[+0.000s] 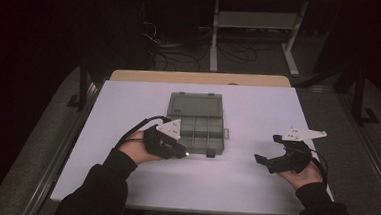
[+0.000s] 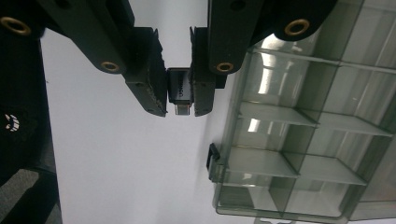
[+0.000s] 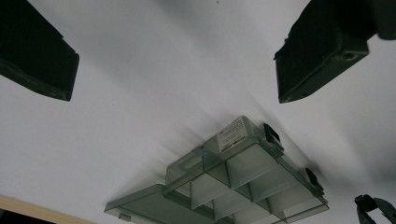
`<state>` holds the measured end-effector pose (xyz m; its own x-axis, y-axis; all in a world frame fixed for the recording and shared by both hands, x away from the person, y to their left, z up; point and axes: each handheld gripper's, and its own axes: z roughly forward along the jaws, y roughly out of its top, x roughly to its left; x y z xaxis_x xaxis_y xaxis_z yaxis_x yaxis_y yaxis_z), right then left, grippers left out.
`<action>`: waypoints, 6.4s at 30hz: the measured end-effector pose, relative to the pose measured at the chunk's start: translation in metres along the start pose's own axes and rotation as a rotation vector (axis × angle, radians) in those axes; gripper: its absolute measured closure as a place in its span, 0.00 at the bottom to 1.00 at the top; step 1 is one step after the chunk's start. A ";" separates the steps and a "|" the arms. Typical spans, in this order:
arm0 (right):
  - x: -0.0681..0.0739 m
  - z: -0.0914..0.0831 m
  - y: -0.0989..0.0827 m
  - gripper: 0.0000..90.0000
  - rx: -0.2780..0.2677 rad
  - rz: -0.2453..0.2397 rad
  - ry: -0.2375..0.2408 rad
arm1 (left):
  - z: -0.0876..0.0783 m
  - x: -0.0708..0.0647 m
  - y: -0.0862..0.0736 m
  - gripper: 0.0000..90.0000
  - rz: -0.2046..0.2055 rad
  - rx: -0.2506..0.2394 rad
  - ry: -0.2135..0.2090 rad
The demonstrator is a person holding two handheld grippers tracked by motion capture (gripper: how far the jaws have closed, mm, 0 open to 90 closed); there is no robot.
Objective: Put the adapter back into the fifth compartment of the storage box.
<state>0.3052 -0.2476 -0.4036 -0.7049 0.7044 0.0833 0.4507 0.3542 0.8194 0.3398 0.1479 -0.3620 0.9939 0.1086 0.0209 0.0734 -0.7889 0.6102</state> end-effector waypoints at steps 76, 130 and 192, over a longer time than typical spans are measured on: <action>0.001 0.002 0.000 0.00 0.009 -0.005 0.009 | 0.014 0.066 -0.041 0.85 -0.228 0.014 0.114; 0.002 0.001 0.000 0.00 0.007 -0.005 0.010 | -0.027 0.054 -0.051 0.19 -0.245 -0.144 0.127; 0.001 0.000 -0.001 0.00 0.009 0.002 0.004 | -0.077 0.006 -0.135 0.00 -0.371 -0.304 0.308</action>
<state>0.3037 -0.2470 -0.4043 -0.7062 0.7027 0.0871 0.4571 0.3585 0.8139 0.3293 0.3016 -0.3828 0.8326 0.5526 -0.0361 0.3405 -0.4594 0.8203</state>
